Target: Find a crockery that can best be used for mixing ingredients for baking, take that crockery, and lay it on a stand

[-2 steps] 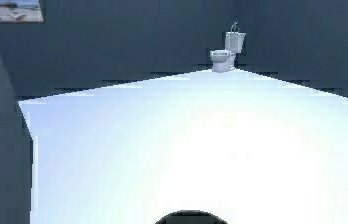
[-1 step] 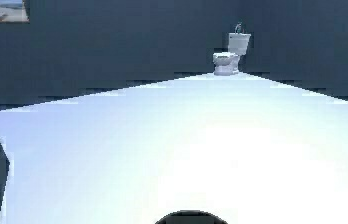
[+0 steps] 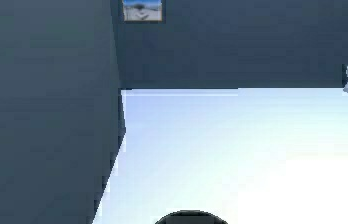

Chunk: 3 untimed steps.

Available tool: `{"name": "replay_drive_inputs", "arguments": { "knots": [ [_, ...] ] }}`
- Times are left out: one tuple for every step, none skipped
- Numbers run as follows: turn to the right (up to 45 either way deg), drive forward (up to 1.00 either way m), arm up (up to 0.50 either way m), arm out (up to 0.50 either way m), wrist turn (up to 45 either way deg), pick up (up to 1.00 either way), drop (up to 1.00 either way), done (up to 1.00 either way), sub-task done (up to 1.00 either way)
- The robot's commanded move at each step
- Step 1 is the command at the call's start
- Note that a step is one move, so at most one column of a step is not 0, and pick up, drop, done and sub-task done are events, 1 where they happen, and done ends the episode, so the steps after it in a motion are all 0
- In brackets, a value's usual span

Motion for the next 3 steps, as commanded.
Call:
{"name": "replay_drive_inputs", "arguments": {
  "knots": [
    [0.0, 1.00, 0.00, 0.00, 0.0, 0.00, 0.00, 0.00, 0.00],
    [0.0, 1.00, 0.00, 0.00, 0.0, 0.00, 0.00, 0.00, 0.00],
    [-3.0, 0.00, 0.00, 0.00, 0.0, 0.00, 0.00, 0.00, 0.00]
  ]
}}
